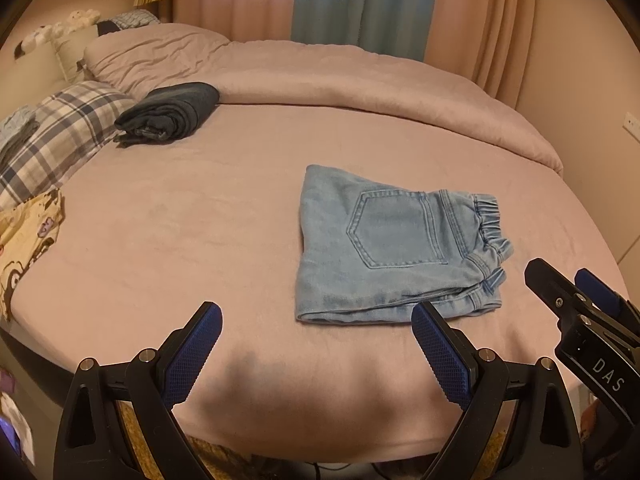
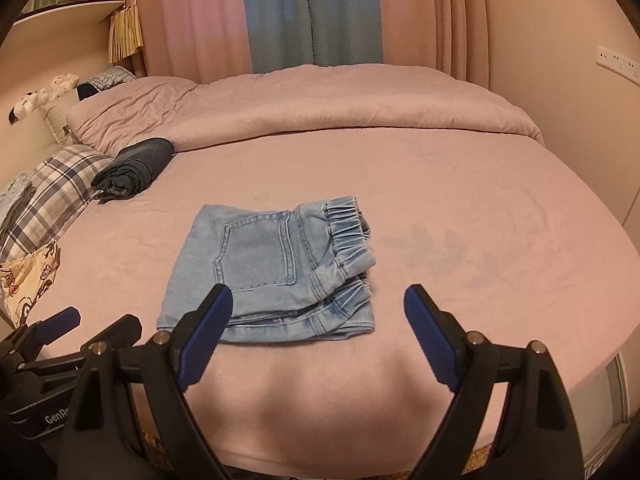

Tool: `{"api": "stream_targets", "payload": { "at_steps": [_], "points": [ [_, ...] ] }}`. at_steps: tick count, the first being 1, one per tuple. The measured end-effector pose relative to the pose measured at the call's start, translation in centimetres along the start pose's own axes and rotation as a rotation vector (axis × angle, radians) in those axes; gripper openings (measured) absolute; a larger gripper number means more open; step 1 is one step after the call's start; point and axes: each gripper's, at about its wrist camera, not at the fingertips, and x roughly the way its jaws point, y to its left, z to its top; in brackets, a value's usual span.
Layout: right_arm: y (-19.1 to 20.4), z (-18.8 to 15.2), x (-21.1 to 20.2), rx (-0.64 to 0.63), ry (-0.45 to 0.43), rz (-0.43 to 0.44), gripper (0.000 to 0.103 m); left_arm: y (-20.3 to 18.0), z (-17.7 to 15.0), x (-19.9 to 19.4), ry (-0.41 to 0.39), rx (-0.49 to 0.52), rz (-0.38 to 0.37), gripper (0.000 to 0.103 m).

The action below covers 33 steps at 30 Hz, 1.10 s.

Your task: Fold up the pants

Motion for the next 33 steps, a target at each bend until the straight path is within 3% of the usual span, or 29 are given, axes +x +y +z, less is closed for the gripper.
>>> {"api": "stream_targets", "payload": {
  "at_steps": [33],
  "points": [
    [0.7, -0.39, 0.7, -0.018, 0.022, -0.021, 0.088, 0.75, -0.13, 0.4, 0.014, -0.031, -0.026, 0.095]
  ]
}}
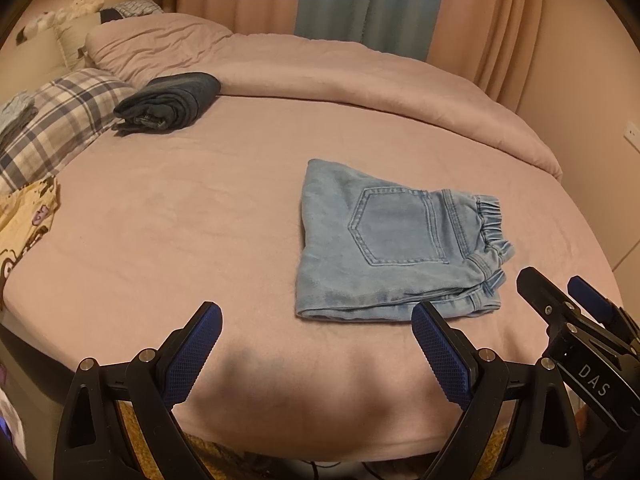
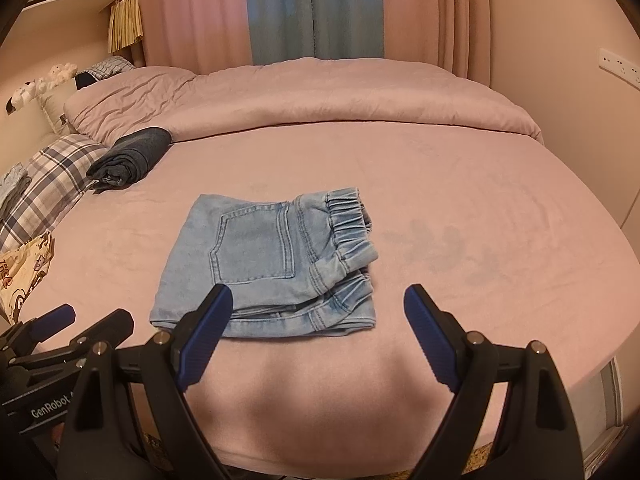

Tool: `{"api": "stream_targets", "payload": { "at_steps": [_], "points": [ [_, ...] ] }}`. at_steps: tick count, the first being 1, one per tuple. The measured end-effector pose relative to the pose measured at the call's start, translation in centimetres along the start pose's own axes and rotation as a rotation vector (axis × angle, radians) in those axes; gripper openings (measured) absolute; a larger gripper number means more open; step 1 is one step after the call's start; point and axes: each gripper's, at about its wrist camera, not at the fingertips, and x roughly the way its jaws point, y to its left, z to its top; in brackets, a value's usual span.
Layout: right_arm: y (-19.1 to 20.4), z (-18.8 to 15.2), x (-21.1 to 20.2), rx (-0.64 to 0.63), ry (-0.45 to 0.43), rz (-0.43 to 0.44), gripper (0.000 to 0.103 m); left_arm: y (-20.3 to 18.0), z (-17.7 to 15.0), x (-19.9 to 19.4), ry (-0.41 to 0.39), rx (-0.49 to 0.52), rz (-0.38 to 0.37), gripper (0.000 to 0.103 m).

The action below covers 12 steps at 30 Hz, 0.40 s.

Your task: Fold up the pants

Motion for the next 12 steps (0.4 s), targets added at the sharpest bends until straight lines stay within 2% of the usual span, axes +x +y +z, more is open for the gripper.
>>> {"api": "stream_targets", "payload": {
  "at_steps": [12],
  "points": [
    [-0.21, 0.09, 0.23, 0.001, -0.001, 0.001, 0.088, -0.66, -0.11, -0.68, -0.019, 0.009, -0.01, 0.095]
  ]
}}
